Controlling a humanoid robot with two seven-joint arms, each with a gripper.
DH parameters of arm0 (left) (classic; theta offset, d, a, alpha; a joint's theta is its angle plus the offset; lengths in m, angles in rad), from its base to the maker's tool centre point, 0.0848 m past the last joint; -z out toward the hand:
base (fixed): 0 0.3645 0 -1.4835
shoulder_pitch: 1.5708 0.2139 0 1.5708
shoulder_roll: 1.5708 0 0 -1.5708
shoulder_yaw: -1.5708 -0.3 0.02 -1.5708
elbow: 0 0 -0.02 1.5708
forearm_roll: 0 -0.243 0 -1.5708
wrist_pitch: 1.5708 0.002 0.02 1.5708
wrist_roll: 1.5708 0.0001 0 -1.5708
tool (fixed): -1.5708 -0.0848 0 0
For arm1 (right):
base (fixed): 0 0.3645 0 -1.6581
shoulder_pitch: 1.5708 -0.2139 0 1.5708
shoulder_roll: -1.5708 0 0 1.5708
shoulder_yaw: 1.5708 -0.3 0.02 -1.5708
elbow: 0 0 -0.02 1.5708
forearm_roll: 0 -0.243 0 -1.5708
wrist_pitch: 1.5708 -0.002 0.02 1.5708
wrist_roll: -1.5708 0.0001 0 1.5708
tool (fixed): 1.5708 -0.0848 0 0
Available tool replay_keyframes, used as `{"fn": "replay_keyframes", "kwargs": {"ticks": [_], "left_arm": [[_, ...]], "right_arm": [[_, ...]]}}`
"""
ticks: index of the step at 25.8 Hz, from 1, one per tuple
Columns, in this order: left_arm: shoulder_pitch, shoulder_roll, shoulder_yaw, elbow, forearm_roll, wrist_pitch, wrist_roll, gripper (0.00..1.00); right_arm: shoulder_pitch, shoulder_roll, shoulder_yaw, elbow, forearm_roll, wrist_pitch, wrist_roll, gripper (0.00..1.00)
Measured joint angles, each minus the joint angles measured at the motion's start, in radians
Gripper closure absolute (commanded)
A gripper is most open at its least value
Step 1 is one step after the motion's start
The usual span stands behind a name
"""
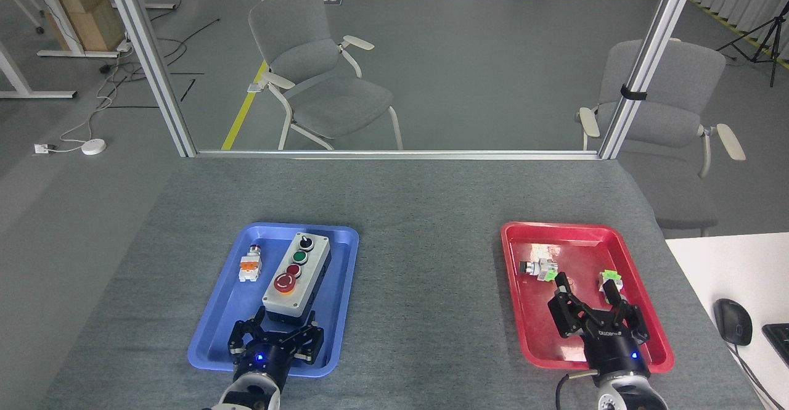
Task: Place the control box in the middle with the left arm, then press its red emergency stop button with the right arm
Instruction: 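Lower the left gripper and close it on the grey control box, then lift the control box with the left gripper and carry it toward the table middle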
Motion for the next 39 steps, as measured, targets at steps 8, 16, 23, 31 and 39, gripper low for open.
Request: {"fn": "replay_keyframes", "kwargs": {"ticks": [8, 16, 23, 31, 39], "left_arm": [[-0.063, 0.011, -0.001, 0.089, -0.008, 0.050, 0.000, 0.01], [-0.105, 0.008, -0.003, 0.138, -0.001, 0.046, 0.005, 0.01], [-0.112, -0.001, -0.005, 0.129, 0.002, 0.003, 0.013, 0.01], [-0.114, -0.022, -0.011, 0.129, 0.003, -0.033, 0.014, 0.01], [-0.129, -0.043, -0.012, 0.142, 0.006, -0.048, 0.015, 0.03]], "right_arm": [[0.000, -0.001, 0.000, 0.000, 0.000, 0.000, -0.002, 0.00], [0.001, -0.002, 0.000, 0.000, 0.000, 0.000, -0.002, 0.00], [0.002, -0.004, 0.000, 0.000, 0.000, 0.000, 0.001, 0.00], [0.006, -0.004, 0.000, 0.000, 0.000, 0.001, 0.001, 0.00], [0.003, -0.004, 0.000, 0.003, 0.000, 0.001, 0.004, 0.00]]}}
